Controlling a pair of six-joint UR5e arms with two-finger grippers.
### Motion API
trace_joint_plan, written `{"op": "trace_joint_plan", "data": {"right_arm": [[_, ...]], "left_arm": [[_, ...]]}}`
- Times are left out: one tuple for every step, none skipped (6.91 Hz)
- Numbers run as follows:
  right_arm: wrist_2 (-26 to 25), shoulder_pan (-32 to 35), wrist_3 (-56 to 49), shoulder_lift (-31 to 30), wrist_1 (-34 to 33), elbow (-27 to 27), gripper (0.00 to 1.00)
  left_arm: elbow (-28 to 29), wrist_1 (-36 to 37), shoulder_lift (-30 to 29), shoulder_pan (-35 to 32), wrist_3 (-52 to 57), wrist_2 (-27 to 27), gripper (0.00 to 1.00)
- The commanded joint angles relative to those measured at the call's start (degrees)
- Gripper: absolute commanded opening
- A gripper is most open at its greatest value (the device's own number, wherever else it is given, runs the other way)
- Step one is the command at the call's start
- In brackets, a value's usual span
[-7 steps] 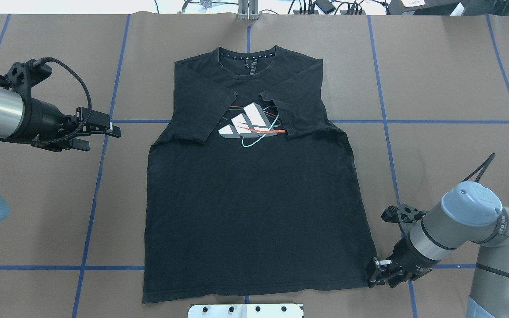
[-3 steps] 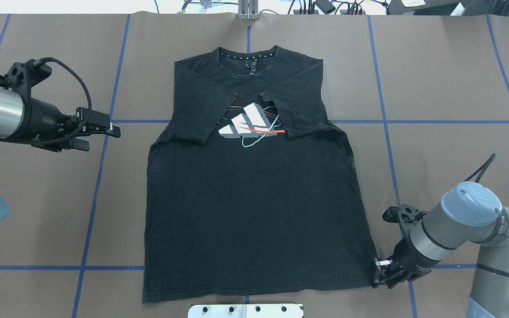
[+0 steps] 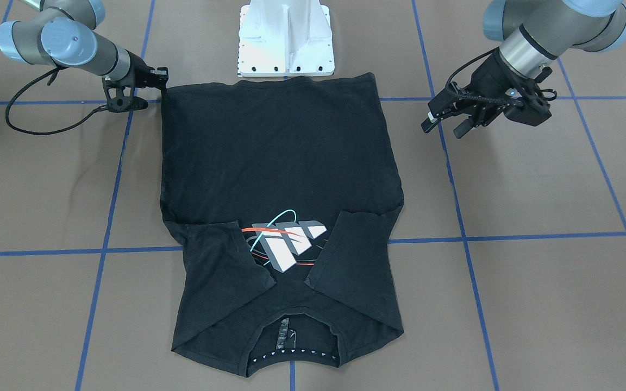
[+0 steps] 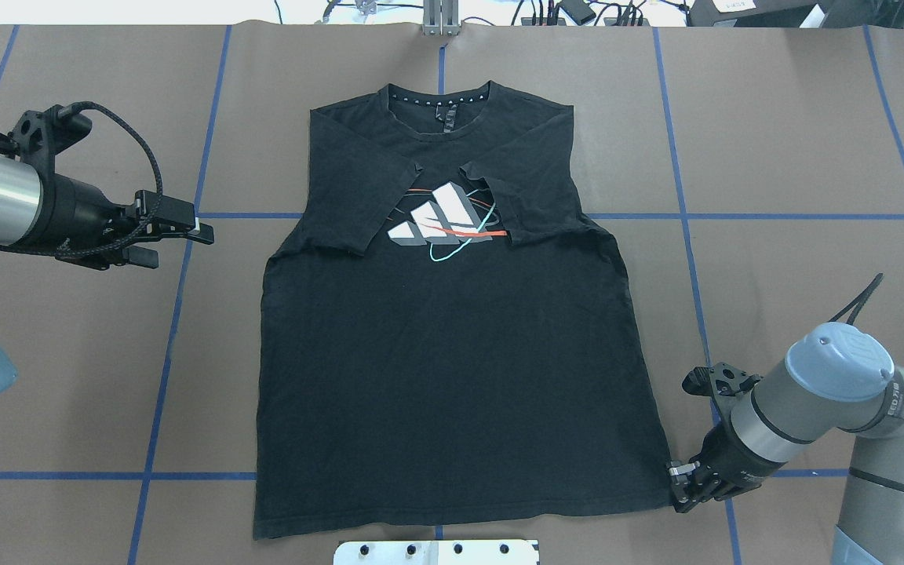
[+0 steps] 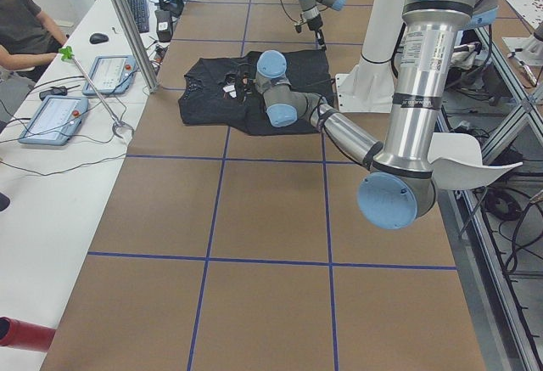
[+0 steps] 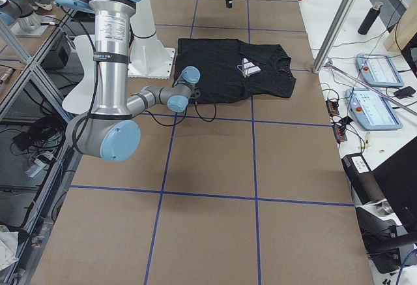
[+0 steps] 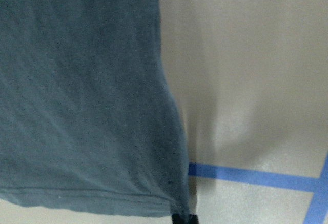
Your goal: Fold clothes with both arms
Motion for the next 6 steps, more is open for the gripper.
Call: {"op": "trace_joint_plan", "data": {"right_arm": [[0.1, 0.1, 0.0, 0.0, 0.0, 0.2, 0.00], [0.2, 0.4, 0.0, 0.0, 0.0, 0.4, 0.00], [0.9, 0.8, 0.0, 0.0, 0.1, 0.7, 0.00], [0.9, 0.8, -0.1, 0.0, 0.1, 0.5, 0.56], [0.8, 0.8, 0.0, 0.0, 0.1, 0.4, 0.61], [0.6, 0.7, 0.0, 0.0, 0.1, 0.4, 0.61]], "left_arm": [[0.0, 0.0, 0.0, 0.0, 0.0, 0.0, 1.00], [0.0, 0.0, 0.0, -0.1, 0.0, 0.0, 1.00], [0.0, 0.0, 0.1, -0.1, 0.0, 0.0, 1.00], [0.1, 0.0, 0.1, -0.1, 0.0, 0.0, 1.00], [0.1, 0.0, 0.2, -0.1, 0.0, 0.0, 1.00], [0.1, 0.0, 0.5, -0.1, 0.0, 0.0, 1.00]]}}
